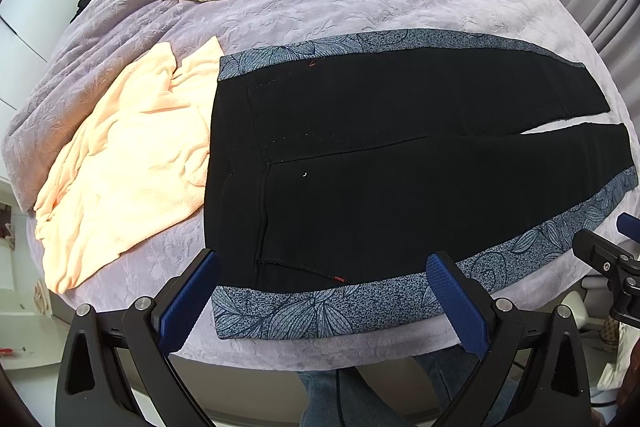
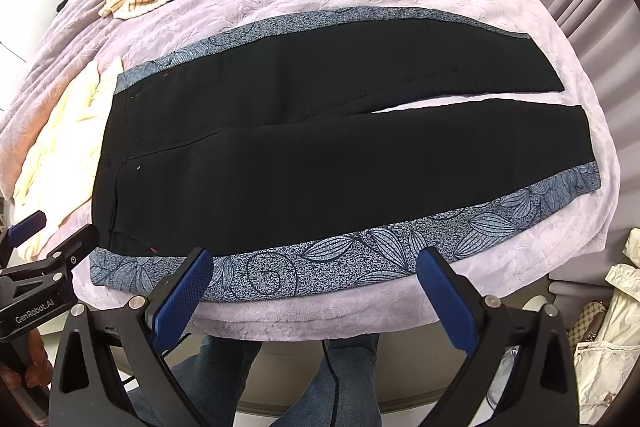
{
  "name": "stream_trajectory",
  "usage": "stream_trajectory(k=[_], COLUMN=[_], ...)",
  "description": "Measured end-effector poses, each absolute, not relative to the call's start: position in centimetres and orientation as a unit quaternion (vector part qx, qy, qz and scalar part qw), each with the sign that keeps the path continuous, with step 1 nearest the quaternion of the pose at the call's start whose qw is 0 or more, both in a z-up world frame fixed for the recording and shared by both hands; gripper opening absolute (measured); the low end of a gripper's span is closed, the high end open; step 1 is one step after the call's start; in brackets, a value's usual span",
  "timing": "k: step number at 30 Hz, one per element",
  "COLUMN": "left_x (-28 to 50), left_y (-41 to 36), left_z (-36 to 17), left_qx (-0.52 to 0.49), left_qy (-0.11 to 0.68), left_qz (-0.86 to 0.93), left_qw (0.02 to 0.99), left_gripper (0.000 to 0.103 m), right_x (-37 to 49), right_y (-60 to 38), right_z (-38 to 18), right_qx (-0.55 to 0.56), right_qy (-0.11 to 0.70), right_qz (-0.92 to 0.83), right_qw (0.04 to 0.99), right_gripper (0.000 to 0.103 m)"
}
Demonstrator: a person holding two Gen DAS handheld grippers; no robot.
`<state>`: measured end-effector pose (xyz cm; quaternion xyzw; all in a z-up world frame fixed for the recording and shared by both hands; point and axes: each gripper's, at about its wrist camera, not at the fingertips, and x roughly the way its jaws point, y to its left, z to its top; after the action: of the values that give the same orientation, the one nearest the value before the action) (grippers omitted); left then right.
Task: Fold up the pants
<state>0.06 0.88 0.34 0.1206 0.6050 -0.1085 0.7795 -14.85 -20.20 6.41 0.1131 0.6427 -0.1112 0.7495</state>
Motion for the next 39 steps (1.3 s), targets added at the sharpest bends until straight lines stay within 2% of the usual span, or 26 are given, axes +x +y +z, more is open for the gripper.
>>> stream_trajectory(k=[39], left_x=[-0.4], left_y=[0.1], left_z=[-0.7], left_qx=[0.128], left_qy=[0.617], left_qz=[-0.117], left_qw=[0.768], left_gripper=[0.103], right_x=[-14.9], right_y=[-20.6], right_z=[5.4], right_qx=[0.11], right_qy=[0.655], right_qz=[-0.111], right_qw=[0.739], right_gripper=[0.102])
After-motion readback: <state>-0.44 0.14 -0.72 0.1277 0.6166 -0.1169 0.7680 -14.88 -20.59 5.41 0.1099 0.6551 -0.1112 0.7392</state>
